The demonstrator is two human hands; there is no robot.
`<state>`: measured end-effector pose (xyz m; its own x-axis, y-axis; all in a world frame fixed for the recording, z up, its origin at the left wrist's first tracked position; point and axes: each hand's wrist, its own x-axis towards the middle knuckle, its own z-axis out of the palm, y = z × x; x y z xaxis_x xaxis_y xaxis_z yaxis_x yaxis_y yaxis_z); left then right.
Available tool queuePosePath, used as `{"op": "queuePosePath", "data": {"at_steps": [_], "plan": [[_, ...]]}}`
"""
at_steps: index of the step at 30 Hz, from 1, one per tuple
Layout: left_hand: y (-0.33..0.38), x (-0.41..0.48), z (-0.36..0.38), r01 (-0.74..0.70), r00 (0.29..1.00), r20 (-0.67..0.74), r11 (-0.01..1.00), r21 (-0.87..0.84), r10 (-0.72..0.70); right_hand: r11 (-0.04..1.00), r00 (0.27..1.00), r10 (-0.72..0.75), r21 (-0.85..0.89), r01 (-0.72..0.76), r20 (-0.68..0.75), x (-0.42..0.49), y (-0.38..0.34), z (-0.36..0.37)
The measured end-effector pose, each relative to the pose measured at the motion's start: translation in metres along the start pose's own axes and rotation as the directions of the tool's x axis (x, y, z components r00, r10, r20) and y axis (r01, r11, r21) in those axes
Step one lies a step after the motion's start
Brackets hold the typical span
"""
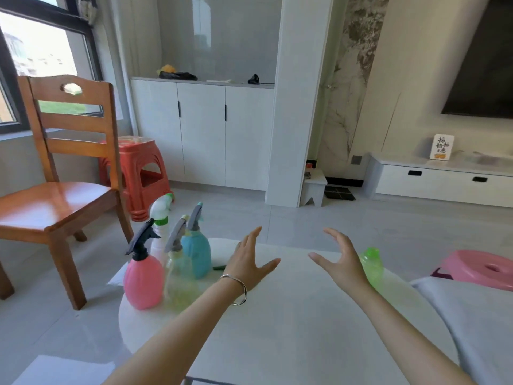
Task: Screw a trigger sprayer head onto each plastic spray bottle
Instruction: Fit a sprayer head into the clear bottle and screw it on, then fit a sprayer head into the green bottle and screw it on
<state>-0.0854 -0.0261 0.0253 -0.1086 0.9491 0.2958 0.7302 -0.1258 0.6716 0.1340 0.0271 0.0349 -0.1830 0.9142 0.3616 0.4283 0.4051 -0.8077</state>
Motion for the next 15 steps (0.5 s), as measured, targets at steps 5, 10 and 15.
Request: {"op": "queuePosePath", "data": {"at_steps": [5, 10, 15], "plan": [[0.017, 0.014, 0.051, 0.074, 0.991, 0.116, 0.997, -0.006, -0.073, 0.996, 0.98, 0.043, -0.07, -0.057, -0.194, 0.005, 0.051, -0.041], [0.031, 0.022, 0.083, 0.072, 0.986, 0.153, 0.997, -0.002, -0.071, 0.963, 0.933, 0.264, 0.011, -0.27, -0.244, 0.01, 0.106, -0.06], [0.033, 0.021, 0.101, 0.073, 0.98, 0.184, 0.997, -0.006, -0.071, 0.913, 0.888, 0.407, 0.069, -0.402, -0.214, 0.013, 0.143, -0.056]]}}
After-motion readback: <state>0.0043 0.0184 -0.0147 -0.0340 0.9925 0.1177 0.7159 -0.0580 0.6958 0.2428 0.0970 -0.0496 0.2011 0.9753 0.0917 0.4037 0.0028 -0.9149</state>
